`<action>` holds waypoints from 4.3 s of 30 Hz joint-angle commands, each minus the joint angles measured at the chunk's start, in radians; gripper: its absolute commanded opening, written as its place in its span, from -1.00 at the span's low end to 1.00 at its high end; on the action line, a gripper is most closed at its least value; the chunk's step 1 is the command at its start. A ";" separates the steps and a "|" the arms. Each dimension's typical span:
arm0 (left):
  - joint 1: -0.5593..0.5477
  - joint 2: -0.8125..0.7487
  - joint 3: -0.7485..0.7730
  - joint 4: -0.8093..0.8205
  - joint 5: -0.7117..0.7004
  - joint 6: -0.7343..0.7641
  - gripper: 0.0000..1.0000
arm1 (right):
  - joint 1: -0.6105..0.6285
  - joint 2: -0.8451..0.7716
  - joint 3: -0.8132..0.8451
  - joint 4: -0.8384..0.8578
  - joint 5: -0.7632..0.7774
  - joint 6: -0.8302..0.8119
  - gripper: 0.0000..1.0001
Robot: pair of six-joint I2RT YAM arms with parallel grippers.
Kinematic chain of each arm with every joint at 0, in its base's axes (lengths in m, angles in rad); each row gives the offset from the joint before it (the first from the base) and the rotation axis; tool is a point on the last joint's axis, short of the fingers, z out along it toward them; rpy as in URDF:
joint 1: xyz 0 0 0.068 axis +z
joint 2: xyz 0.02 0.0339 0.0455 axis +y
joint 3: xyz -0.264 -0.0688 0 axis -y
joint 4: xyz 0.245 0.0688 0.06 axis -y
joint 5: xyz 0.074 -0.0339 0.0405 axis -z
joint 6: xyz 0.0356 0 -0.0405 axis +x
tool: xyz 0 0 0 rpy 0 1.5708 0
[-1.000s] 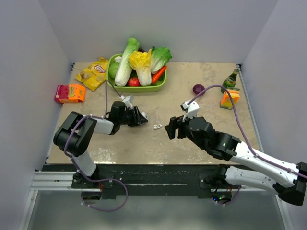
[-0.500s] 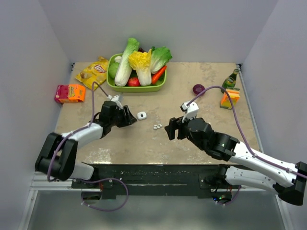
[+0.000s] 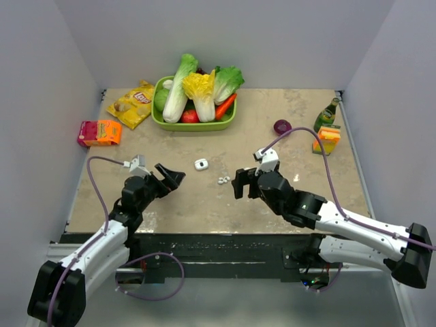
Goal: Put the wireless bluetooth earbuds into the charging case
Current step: Adjust the charging case at the center of the board, then pick up the charging case at the center of the board.
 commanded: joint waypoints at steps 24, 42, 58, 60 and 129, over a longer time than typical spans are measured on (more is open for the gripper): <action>-0.304 0.121 0.222 -0.105 -0.043 0.098 0.74 | -0.303 0.169 -0.014 0.106 -0.104 0.042 0.81; -0.374 -0.033 0.085 -0.090 -0.044 0.149 0.88 | -0.388 0.390 -0.034 0.253 -0.156 0.025 0.35; -0.377 -0.019 0.067 -0.090 -0.048 0.155 0.79 | -0.497 0.537 0.041 0.226 -0.150 0.076 -0.17; -0.377 -0.018 0.067 -0.086 -0.048 0.157 0.78 | -0.500 0.554 0.026 0.244 -0.152 0.077 -0.14; -0.671 1.243 1.224 -0.461 -0.479 0.326 0.98 | -0.523 -0.375 0.063 -0.198 -0.288 0.033 0.67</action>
